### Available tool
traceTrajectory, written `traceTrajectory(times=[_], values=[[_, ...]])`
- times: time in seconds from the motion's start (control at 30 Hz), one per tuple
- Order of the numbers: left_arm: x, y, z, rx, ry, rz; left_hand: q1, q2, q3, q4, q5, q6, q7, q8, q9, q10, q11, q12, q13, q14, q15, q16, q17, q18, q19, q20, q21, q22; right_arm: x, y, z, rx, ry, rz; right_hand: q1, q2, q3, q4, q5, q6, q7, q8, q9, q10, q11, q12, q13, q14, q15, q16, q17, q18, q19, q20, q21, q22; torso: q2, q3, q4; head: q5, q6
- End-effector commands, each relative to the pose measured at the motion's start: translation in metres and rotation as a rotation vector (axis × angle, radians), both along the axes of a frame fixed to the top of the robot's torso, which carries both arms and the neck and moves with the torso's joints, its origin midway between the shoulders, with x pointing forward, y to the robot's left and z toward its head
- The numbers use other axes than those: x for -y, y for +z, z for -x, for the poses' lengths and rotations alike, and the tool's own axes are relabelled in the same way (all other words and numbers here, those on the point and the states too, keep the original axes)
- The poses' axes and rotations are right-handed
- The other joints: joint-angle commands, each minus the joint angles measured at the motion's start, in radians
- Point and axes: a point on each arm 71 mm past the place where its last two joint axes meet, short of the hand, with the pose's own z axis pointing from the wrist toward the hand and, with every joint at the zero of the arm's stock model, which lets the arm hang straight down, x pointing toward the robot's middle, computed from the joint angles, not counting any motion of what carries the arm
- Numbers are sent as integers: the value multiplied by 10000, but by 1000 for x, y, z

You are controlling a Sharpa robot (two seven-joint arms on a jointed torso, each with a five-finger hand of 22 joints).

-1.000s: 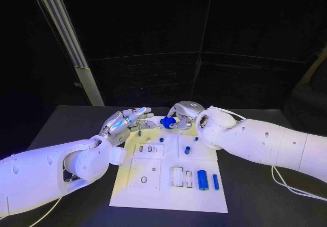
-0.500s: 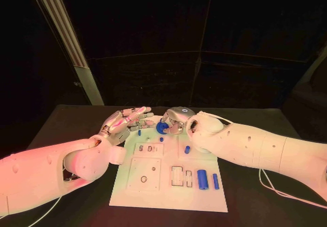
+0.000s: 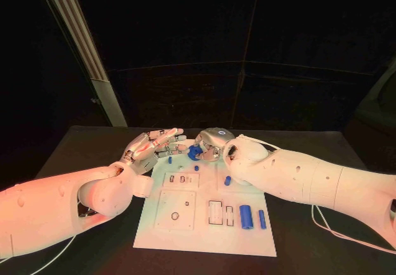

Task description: Assemble the parts on the task board

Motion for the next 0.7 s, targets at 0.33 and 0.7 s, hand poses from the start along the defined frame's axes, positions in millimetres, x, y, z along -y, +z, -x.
traceTrajectory(times=[0.33, 0.7], values=[[3, 1, -1, 87, -152, 50, 25, 57, -12, -42, 32, -52, 306, -69, -6, 44, 13, -67, 3, 44, 38, -11, 8, 128, 38, 31, -68, -17, -8, -1, -1, -55, 85, 243, -338, -160, -7, 90, -36, -189, 29, -204, -78, -130, 131, -159, 127, 477, 68, 54, -10, -160, 190, 44, 42, 1211, -2, -6, 10, -32, -4], [3, 1, -1, 78, -177, 52, 25, 57, -12, -42, 32, -52, 306, -69, -6, 44, 13, -67, 3, 44, 38, -11, 8, 128, 38, 31, -68, -17, -6, -5, -7, -211, -188, 569, -602, -255, -228, 265, -111, -1527, 132, -835, -179, -585, 239, -549, -380, 442, 168, -5, -122, -126, 89, 149, -21, 1058, -6, -12, 6, -33, -32]])
